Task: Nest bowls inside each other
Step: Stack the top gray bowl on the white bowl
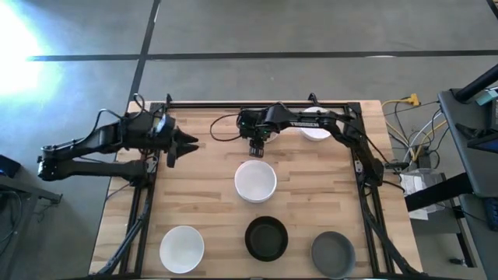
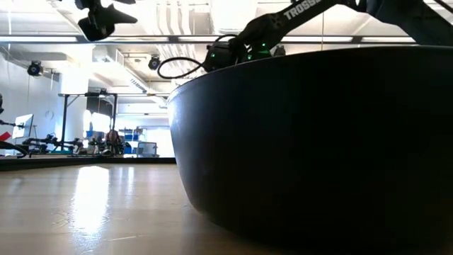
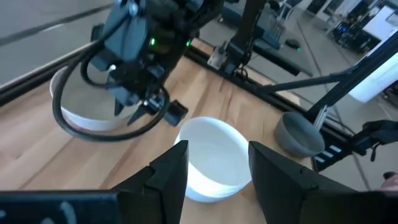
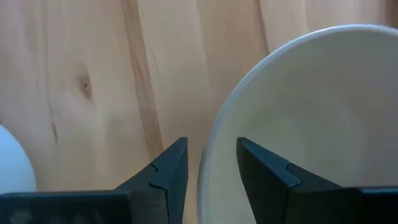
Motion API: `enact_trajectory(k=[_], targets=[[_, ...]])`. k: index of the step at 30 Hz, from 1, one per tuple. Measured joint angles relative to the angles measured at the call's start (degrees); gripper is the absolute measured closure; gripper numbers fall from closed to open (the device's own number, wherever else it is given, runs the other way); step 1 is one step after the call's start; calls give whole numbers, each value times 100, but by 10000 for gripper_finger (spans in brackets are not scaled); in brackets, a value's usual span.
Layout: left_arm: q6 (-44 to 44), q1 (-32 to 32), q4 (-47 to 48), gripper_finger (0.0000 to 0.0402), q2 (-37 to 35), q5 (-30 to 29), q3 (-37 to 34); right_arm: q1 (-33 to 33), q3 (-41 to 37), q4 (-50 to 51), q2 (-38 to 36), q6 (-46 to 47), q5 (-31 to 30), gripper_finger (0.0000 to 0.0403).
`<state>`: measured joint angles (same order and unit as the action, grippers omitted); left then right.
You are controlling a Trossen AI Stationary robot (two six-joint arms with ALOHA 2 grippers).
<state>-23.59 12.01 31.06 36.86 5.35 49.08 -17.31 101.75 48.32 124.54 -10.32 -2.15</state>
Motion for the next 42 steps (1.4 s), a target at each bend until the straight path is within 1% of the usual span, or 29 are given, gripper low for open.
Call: enact_trajectory(k=[3, 5, 7, 10, 12, 18, 22, 27, 29, 31, 33, 37, 40, 42], targets=[[0, 1, 1, 249, -95, -11, 0, 1, 27, 69, 103, 221, 6, 275], [0, 0, -1, 249, -111, -14, 0, 1, 21, 196, 137, 364, 8, 291], [0, 0, 1, 249, -106, -16, -2, 1, 3, 272, 139, 460, 9, 319], [1, 0, 5, 249, -59, -18, -4, 1, 0, 416, 95, 606, -5, 373], [2, 0, 6, 249, -11, -21, -4, 3, 3, 467, 1, 619, -59, 385], [42, 2, 4, 249, 191, -21, -10, 8, 10, 730, -484, 926, 121, 393], [48, 1, -1, 249, 323, -23, -13, 89, -3, 818, -1171, 1175, 497, 393], [173, 2, -154, 249, 397, -167, -15, 470, -91, 766, -1963, 1242, 897, 394], [244, 2, -363, 249, 335, -198, -18, 677, -128, 727, -2234, 1241, 1144, 394], [458, 2, -776, 249, 215, -202, -22, 880, -191, 687, -2449, 1201, 1507, 394], [642, 2, -1255, 249, 35, -204, -24, 1085, -297, 620, -2560, 1200, 1748, 394], [967, 2, -1960, 249, -317, -251, -53, 1556, -593, 238, -2627, 1622, 1745, 394], [1127, 2, -1850, 249, -434, -250, -94, 1894, -787, -98, -2612, 1725, 1692, 394], [1200, 2, -1620, 249, -512, -162, -159, 2117, -910, -307, -2581, 1723, 1401, 394]])
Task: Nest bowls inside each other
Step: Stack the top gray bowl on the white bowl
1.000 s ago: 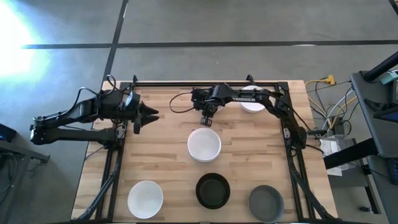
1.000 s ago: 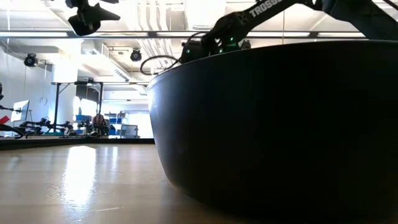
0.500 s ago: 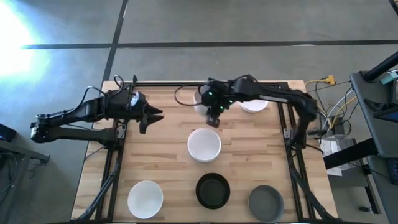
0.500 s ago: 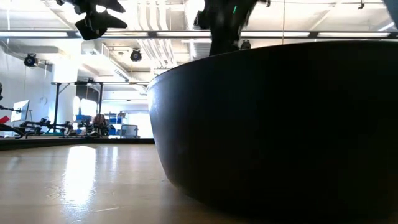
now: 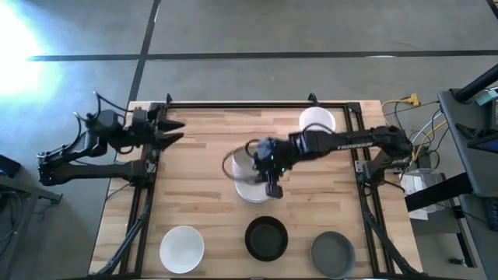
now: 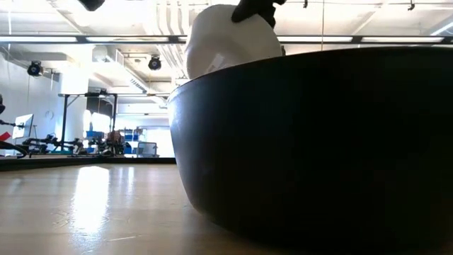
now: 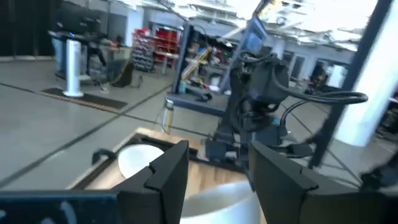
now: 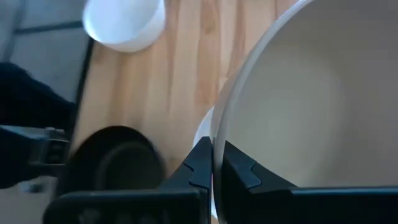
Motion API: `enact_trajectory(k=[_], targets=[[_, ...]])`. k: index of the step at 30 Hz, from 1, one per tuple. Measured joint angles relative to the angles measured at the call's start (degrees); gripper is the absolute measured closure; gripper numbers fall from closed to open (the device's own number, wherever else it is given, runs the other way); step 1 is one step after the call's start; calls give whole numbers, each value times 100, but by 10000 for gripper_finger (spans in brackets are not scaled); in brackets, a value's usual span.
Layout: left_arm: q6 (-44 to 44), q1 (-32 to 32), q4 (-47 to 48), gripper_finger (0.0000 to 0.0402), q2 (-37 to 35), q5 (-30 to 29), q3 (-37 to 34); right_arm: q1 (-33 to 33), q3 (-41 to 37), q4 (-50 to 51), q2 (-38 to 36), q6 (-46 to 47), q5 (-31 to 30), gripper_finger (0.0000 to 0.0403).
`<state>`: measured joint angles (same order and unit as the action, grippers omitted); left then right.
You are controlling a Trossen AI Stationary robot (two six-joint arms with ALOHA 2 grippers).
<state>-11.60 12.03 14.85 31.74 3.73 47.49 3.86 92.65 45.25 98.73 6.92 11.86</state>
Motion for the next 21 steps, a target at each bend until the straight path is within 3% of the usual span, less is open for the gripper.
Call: enact_trajectory(k=[5, 11, 21], targets=[[-110, 0, 598, 249, -482, 148, -214, 399, -60, -51, 111, -92, -974, 394], [-606, 0, 896, 249, -1109, 175, -457, 803, -38, 80, 228, -87, -1711, 394], [-614, 0, 890, 249, -1907, 174, -779, 1277, 320, 703, 888, -4, -2086, 394]])
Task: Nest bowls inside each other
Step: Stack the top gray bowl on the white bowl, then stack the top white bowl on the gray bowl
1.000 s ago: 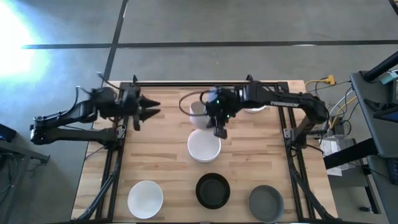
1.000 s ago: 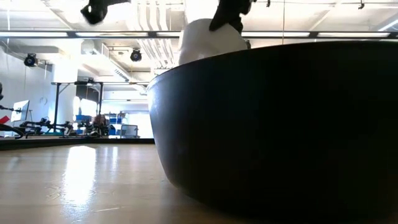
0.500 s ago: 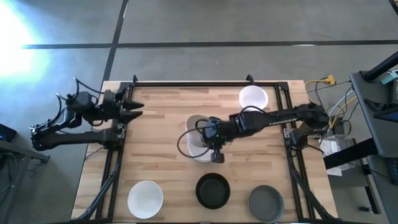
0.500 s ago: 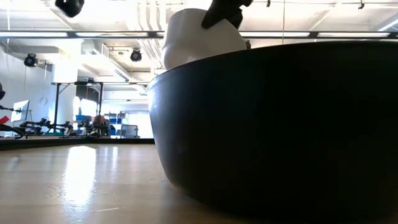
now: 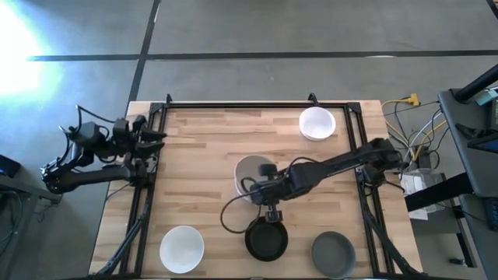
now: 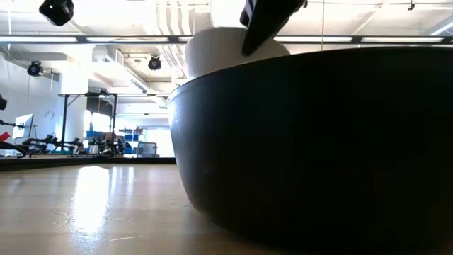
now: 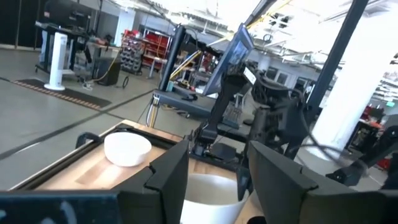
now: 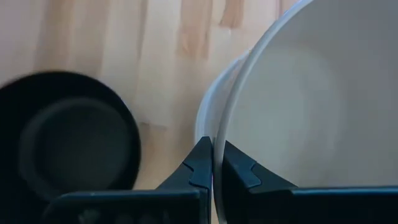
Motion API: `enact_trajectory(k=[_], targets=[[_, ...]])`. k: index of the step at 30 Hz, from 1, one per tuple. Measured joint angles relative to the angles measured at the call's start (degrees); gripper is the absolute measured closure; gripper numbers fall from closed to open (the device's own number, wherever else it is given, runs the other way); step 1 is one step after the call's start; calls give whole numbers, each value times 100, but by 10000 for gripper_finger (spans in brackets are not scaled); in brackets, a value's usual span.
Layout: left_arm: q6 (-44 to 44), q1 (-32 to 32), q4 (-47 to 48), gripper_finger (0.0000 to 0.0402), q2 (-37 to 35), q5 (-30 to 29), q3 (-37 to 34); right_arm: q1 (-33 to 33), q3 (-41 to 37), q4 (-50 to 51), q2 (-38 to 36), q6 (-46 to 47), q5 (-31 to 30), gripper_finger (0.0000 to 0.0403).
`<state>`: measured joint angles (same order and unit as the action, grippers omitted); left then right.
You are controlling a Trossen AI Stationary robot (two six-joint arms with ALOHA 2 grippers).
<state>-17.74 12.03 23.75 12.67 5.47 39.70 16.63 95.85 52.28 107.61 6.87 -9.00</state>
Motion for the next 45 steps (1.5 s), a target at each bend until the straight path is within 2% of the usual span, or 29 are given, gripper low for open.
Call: enact_trajectory(k=[14, 18, 21, 27, 30, 31, 35, 40, 45], targets=[[-142, 0, -15, 249, -45, -5, -59, -53, 1534, 1486, 1397, -163, 182, 393], [-151, 0, -2, 249, -72, 19, -89, -64, 1852, 1672, 1589, -19, 447, 376], [-153, 0, -5, 249, -91, 30, -89, -90, 1959, 1767, 1592, 132, 643, 353], [-150, 0, 2, 249, -152, 49, -85, -118, 2243, 1839, 1207, 150, 652, 305], [-149, 0, -15, 249, -159, 50, -87, -165, 2350, 1559, 959, 230, 721, 294], [-147, 0, -11, 249, -163, 51, -95, -213, 2353, 1384, 897, 288, 916, 293], [-146, -2, -14, 249, -176, 53, -162, -479, 2263, 974, 795, 678, 2054, 316], [-151, -2, 0, 249, -184, 55, -242, -730, 2139, 955, 961, 631, 2455, 381], [-162, -2, -9, 249, -198, 94, -233, -899, 2113, 877, 1235, 508, 2935, 393]])
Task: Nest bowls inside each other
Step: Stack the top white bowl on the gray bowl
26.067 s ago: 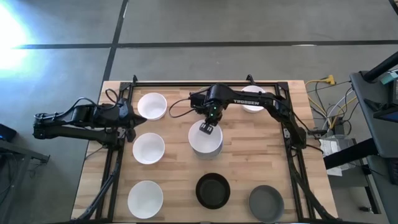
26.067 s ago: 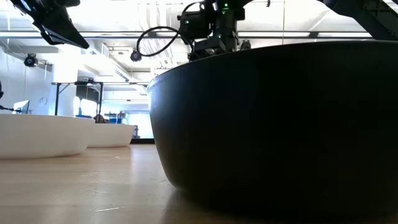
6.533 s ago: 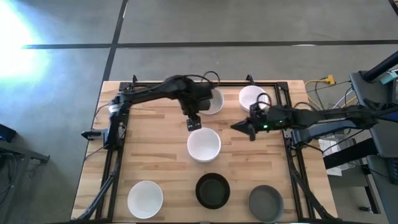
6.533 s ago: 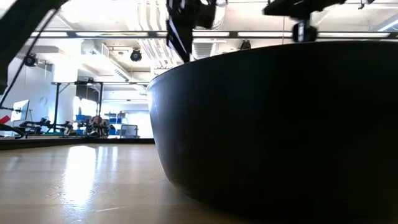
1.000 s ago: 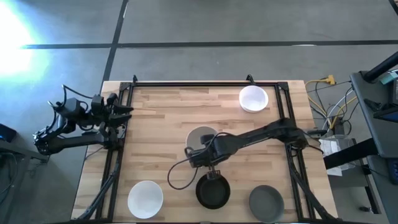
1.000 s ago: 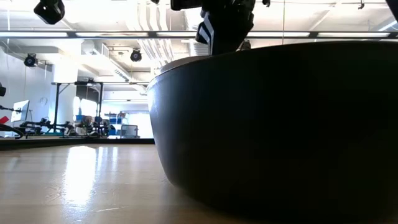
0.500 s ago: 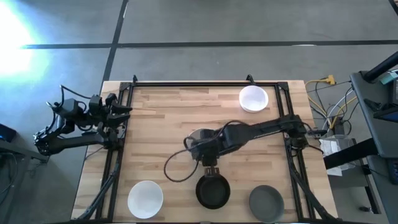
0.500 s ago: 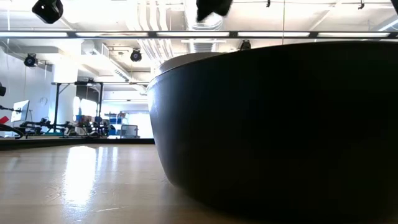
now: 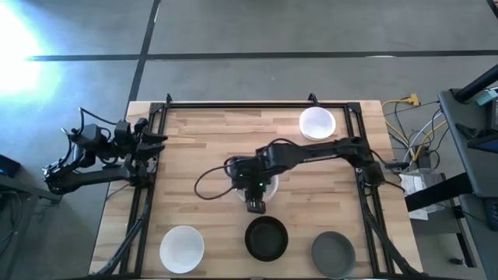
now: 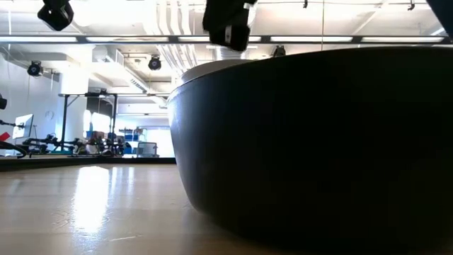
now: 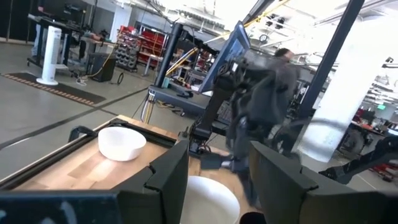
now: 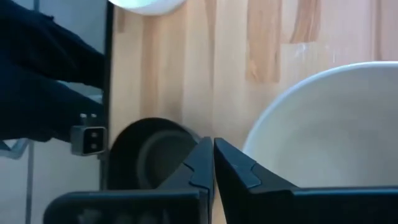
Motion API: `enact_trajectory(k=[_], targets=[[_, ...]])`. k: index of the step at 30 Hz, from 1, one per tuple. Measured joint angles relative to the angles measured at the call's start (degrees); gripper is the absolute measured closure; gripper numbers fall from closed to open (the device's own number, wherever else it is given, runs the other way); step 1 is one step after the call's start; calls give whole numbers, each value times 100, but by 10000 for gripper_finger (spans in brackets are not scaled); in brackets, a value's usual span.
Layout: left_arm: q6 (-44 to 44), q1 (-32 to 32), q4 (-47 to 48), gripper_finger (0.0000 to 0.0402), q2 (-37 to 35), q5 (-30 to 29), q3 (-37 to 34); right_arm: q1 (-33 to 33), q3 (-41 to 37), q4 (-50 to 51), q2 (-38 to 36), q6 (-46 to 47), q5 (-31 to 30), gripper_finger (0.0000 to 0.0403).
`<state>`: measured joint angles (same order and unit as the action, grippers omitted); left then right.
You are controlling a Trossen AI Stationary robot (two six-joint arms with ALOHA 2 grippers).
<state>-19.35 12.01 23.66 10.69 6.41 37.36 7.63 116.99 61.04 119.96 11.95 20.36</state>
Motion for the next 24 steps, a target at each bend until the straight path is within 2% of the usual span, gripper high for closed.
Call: enact_trajectory(k=[9, 24], targets=[[0, 0, 6, 249, -103, -4, 1, -28, -13, 25, 372, -186, 173, 394], [17, 0, 6, 249, -104, -8, -22, -80, -129, 420, 380, -179, 56, 394]])
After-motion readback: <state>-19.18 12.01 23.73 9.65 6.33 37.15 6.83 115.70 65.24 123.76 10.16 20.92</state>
